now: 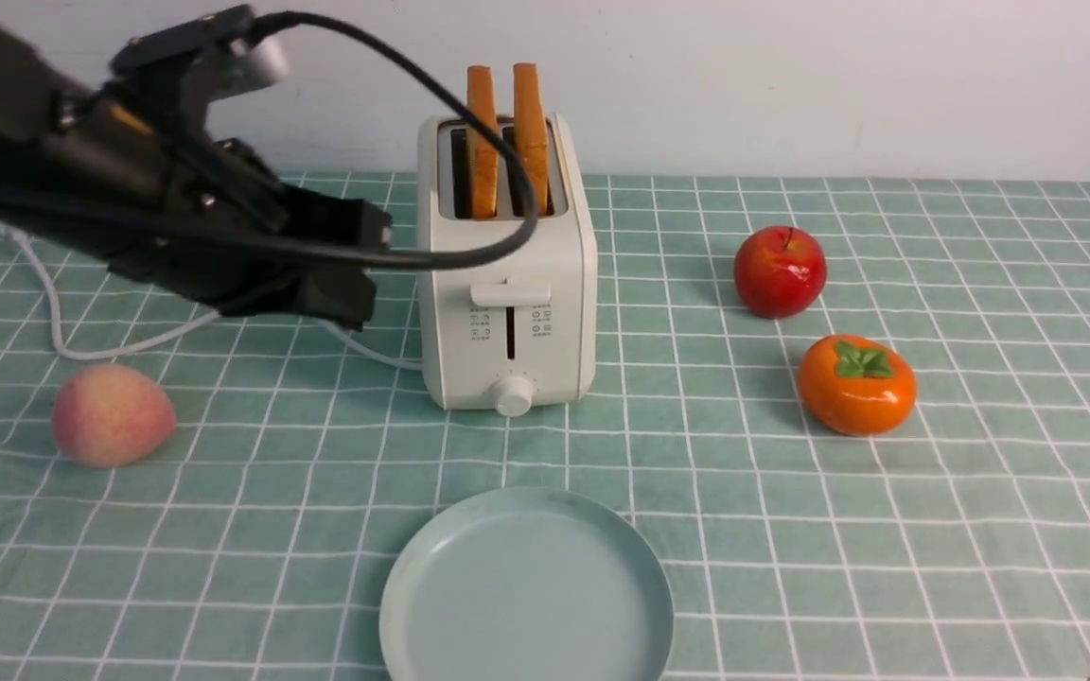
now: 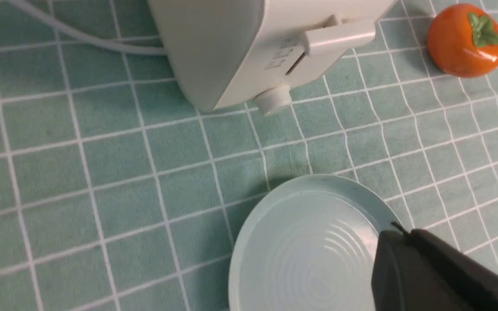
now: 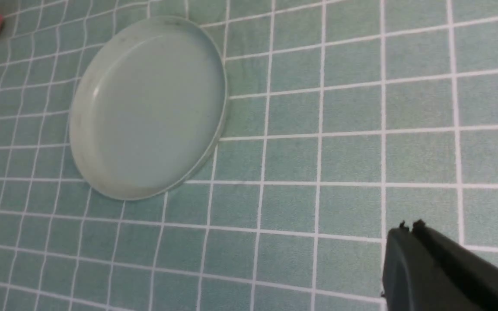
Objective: Take toasted bread from bread machine on blue coffee table place on plate.
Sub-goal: 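Reach for a toast slice standing in the toaster with the left gripper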
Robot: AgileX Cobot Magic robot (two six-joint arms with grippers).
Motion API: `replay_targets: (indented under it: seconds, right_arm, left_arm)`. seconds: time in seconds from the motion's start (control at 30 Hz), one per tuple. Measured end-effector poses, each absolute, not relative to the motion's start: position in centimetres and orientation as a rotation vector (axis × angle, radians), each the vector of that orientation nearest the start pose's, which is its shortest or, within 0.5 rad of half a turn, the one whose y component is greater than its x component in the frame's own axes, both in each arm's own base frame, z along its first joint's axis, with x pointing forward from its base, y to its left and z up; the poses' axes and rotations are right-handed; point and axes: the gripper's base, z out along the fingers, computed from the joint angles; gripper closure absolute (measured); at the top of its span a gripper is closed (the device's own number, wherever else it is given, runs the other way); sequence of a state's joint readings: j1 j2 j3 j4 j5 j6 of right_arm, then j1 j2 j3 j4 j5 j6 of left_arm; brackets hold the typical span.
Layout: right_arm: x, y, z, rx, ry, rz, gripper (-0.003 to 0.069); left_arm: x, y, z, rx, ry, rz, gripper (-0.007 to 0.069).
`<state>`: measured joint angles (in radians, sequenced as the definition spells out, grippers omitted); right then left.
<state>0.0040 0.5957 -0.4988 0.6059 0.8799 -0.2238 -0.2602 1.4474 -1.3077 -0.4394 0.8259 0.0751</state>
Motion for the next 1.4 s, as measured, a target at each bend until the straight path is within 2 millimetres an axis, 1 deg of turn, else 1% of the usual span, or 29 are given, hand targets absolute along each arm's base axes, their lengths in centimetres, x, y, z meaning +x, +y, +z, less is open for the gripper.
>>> replay_targets:
  seconds: [0.07,0.1,0.13,0.17,0.2,0.23,0.27,0.4,0.43,0.5,0.53,0.57,0.6,0.63,0.7,0.77,0.87,0.97,1.0,1.07,1.1,1.13,1.17,1.2,1.27,1.33,1.37,1.4]
  right_arm:
    - [9.6,4.3,27.7,-0.067,2.321,0.648,0.0674]
    - [9.6,4.3,27.7,-0.083,2.316,0.648,0.0673]
    - [9.6,4.4,27.7,-0.095,2.312,0.648,0.0671]
    - [9.6,4.4,27.8,-0.099,2.310,0.649,0.0671]
    - [9.6,4.4,27.8,-0.099,2.309,0.649,0.0671]
    - [9.6,4.4,27.8,-0.103,2.306,0.648,0.0670]
    - [9.6,4.4,27.8,-0.104,2.303,0.646,0.0669]
    - [9.8,4.3,27.9,-0.093,2.281,0.642,0.0667]
    - [9.8,4.3,28.0,-0.089,2.276,0.642,0.0667]
    - [9.8,4.3,28.0,-0.088,2.275,0.643,0.0667]
    - [9.9,4.3,28.0,-0.086,2.272,0.642,0.0667]
    - [9.9,4.3,28.0,-0.086,2.272,0.642,0.0667]
    - [9.9,4.3,28.0,-0.083,2.268,0.643,0.0667]
    - [9.9,4.3,28.0,-0.082,2.267,0.643,0.0666]
    - [9.9,4.3,28.0,-0.081,2.266,0.642,0.0664]
    - [9.9,4.3,28.0,-0.081,2.266,0.643,0.0662]
    - [9.9,4.3,28.0,-0.081,2.265,0.644,0.0661]
    - [9.9,4.3,28.0,-0.081,2.265,0.645,0.0659]
    - [9.9,4.3,28.0,-0.081,2.265,0.645,0.0659]
    - [9.9,4.4,28.0,-0.083,2.269,0.649,0.0657]
    - [9.9,4.4,28.0,-0.083,2.269,0.649,0.0657]
    - [9.8,4.4,28.0,-0.088,2.277,0.653,0.0657]
    - [9.8,4.4,28.0,-0.090,2.280,0.655,0.0656]
    - [9.7,4.4,27.9,-0.093,2.285,0.658,0.0655]
    - [9.7,4.4,27.9,-0.095,2.288,0.660,0.0654]
    - [9.6,4.5,27.9,-0.102,2.299,0.667,0.0653]
    - [9.6,4.5,27.8,-0.103,2.301,0.668,0.0653]
    - [9.5,4.5,27.8,-0.105,2.305,0.670,0.0651]
  left_arm:
    - [31.8,-11.7,35.9,0.209,2.395,-0.589,0.0638]
    - [32.5,-11.9,36.5,0.207,2.364,-0.587,0.0638]
    - [33.7,-12.1,37.0,0.194,2.313,-0.583,0.0638]
    - [34.3,-12.2,37.2,0.185,2.286,-0.580,0.0636]
    - [34.4,-12.2,37.2,0.185,2.285,-0.580,0.0635]
    - [35.6,-12.4,37.5,0.166,2.229,-0.574,0.0610]
    - [36.1,-12.5,37.6,0.156,2.205,-0.572,0.0595]
    - [38.6,-12.9,37.0,0.091,2.114,-0.580,0.0429]
    - [39.6,-13.1,36.2,0.064,2.100,-0.585,0.0351]
    - [40.2,-13.2,35.5,0.043,2.095,-0.590,0.0295]
    - [41.1,-13.5,34.3,0.016,2.104,-0.601,0.0212]
    - [41.2,-13.5,34.1,0.011,2.101,-0.602,0.0203]
    - [41.9,-13.8,33.0,-0.004,2.108,-0.603,0.0142]
    - [42.4,-14.0,32.2,-0.001,2.107,-0.596,0.0095]
    - [42.8,-14.5,31.4,0.008,2.105,-0.589,0.0053]
    - [43.1,-14.9,30.9,0.028,2.099,-0.580,0.0036]
    - [43.2,-15.4,30.5,0.057,2.081,-0.563,0.0041]
    - [43.8,-15.7,29.9,0.068,2.051,-0.536,0.0102]
    - [43.8,-15.7,29.9,0.068,2.047,-0.533,0.0108]
    - [44.3,-15.8,29.1,0.061,2.048,-0.523,0.0237]
    - [44.3,-15.8,29.0,0.061,2.049,-0.523,0.0251]
    - [44.4,-15.9,28.6,0.061,2.059,-0.521,0.0384]
    - [44.4,-15.9,28.5,0.063,2.059,-0.519,0.0476]
    - [44.4,-15.9,28.6,0.067,2.057,-0.518,0.0539]
    - [44.3,-15.8,28.8,0.070,2.056,-0.519,0.0555]
    - [43.5,-15.7,30.5,0.084,2.037,-0.529,0.0533]
    - [43.5,-15.7,30.5,0.086,2.039,-0.529,0.0533]
    - [42.7,-15.5,32.2,0.099,2.017,-0.538,0.0532]
